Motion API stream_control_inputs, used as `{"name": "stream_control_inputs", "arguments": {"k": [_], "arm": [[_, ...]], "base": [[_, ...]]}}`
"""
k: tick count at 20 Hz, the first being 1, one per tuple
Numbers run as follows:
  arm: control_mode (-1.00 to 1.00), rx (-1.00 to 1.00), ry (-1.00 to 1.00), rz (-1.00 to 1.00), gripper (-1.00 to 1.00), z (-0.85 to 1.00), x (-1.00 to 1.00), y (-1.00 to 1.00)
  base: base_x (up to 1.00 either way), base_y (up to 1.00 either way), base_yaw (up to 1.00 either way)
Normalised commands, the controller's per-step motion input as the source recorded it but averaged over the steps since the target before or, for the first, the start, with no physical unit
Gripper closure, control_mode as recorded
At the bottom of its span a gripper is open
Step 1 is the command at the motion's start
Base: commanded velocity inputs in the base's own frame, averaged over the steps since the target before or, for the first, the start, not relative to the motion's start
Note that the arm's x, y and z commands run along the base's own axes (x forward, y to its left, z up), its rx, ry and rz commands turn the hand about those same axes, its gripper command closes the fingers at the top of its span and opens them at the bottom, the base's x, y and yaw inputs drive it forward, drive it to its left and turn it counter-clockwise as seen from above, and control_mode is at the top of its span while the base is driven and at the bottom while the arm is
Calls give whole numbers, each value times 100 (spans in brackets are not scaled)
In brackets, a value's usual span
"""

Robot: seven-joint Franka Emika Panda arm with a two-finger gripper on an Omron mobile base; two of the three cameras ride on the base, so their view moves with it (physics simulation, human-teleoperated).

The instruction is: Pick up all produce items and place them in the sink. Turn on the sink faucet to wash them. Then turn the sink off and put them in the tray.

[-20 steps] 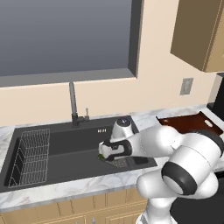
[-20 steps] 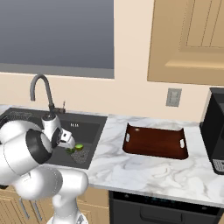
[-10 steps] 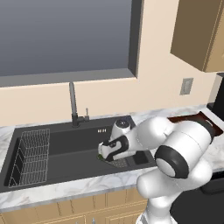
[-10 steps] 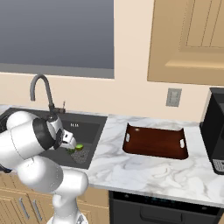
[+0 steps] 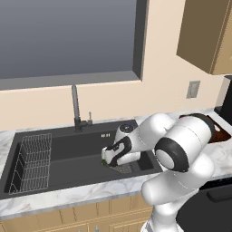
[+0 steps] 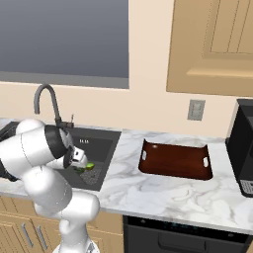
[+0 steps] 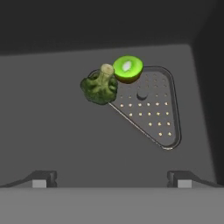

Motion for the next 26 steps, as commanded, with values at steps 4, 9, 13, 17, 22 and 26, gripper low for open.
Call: {"name": "stream_control_inputs", "arguments": {"k": [4, 9, 13, 17, 22, 26], "arm": [[-100, 0, 0, 0, -100, -10, 18, 3], [-100, 0, 0, 0, -100, -10, 16, 3], [-100, 0, -1, 0, -100, -12, 17, 4], [-100, 0, -1, 0, -100, -14, 16, 4], [-100, 0, 0, 0, -100, -12, 18, 9], [-100, 0, 0, 0, -100, -13, 21, 12]], "base": [[0, 0, 0], [0, 0, 0], [0, 0, 0], [0, 0, 0], [0, 0, 0], [0, 0, 0]]}}
